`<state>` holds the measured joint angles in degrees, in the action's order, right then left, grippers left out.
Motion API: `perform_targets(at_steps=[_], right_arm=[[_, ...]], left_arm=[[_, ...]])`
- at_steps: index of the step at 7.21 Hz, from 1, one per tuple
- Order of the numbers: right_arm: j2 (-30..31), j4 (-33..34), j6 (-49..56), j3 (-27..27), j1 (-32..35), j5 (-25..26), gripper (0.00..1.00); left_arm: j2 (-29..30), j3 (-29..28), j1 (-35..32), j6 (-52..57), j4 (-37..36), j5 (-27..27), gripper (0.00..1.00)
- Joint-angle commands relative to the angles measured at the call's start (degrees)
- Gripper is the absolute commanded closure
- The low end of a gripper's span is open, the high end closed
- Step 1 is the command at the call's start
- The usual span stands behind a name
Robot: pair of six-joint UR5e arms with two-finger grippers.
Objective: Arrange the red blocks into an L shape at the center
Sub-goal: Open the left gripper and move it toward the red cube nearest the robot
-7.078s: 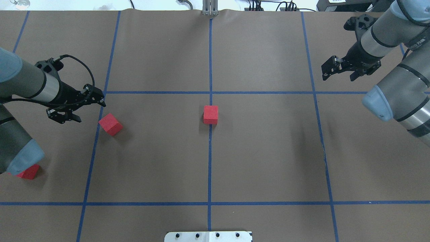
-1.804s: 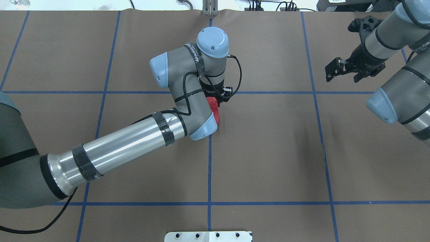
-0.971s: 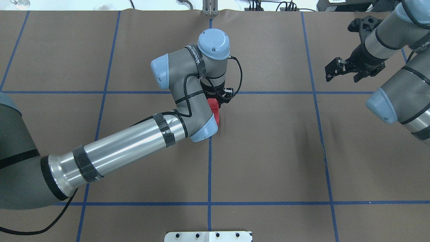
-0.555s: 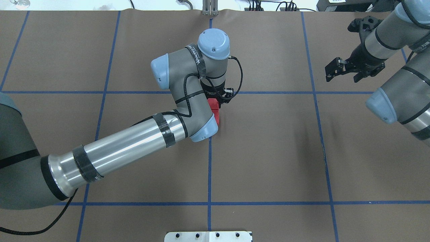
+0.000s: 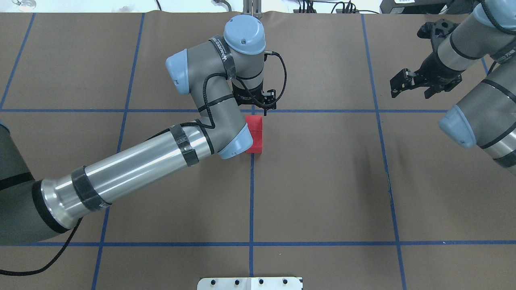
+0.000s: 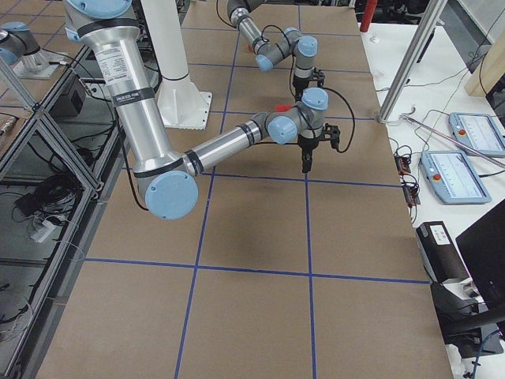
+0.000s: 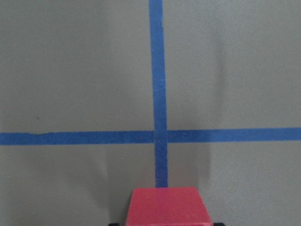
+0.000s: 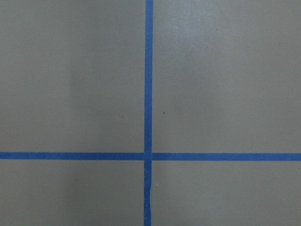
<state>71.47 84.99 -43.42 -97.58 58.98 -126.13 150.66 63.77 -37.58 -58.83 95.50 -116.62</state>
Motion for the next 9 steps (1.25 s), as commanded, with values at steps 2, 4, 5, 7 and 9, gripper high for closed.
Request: perform_targets(at_steps=[2,4,5,7,9], right_arm=[[-0.02,0.0,0.0,-0.16,0.0,0.01,0.0],[-0.02,0.0,0.0,-0.59,0.35,-0.08,0.0],[-0.02,0.0,-0.09,-0.6,0.26,0.01,0.0],[0.07,0.0,-0.17,-0.51,0.18,0.01,0.0],[-0.28,0.0,-0.17,-0.07,0.09,0.27,0.0]], left_arm=[[-23.12,29.64,-2.05,4.51,-5.49,-2.03,0.0],[-42.81,46.99,-4.59,9.51,-5.32,-1.94,0.0],[-51.08,51.94,-5.82,14.39,-4.71,-1.77,0.0],[-68.56,51.91,-10.22,23.39,9.87,-1.94,0.0],[-76.89,42.54,-10.41,23.41,33.69,-2.55,0.0]])
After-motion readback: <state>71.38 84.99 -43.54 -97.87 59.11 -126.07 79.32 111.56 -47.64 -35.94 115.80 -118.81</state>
